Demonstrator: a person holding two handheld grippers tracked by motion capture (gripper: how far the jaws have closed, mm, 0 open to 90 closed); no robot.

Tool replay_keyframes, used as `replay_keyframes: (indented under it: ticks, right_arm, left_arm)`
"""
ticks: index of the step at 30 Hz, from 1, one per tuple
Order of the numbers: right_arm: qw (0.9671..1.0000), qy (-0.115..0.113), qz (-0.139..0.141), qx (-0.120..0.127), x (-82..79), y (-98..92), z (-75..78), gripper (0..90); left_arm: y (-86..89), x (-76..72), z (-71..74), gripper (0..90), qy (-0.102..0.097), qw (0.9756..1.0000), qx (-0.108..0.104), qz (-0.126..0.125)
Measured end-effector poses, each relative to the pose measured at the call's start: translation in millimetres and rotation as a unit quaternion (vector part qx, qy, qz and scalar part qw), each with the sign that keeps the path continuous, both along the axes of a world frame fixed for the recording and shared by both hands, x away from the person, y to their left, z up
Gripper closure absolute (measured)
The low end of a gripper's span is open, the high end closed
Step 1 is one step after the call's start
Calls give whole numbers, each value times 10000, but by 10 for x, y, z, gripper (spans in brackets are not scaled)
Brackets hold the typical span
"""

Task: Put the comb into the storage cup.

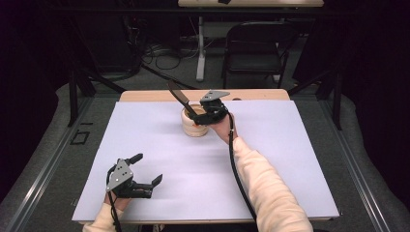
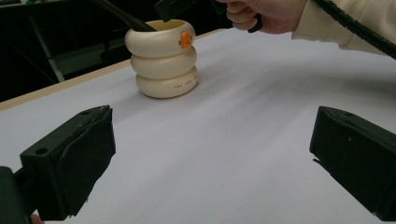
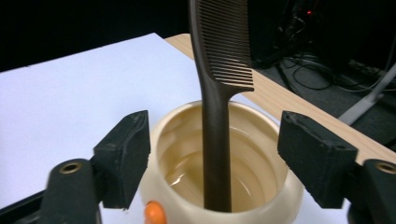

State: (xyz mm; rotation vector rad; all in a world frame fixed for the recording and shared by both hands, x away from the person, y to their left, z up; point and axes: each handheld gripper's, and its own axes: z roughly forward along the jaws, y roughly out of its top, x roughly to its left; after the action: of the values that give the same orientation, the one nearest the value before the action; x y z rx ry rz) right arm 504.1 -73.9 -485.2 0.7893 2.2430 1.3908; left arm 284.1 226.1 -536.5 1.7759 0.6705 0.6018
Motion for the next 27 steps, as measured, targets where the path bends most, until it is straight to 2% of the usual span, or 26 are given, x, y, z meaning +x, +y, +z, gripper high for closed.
replay_keyframes:
  ticks: [5, 14, 21, 27]
  right_arm:
    - [9998, 133, 131, -62, -74, -54, 91, 160]
    - [9991, 279, 301, -145, -216, -142, 206, 104]
    - [9981, 386, 415, -224, -325, -229, 208, 69]
    - [9976, 513, 403, -219, -402, -339, 162, 41]
  left_arm:
    - [-1, 2, -1, 1, 2, 10000, 5, 1]
    - [-4, 2, -1, 1, 7, 10000, 10, 6]
    - [-2, 1, -2, 1, 8, 10000, 10, 3]
    - [-7, 1, -3, 1, 2, 10000, 10, 12]
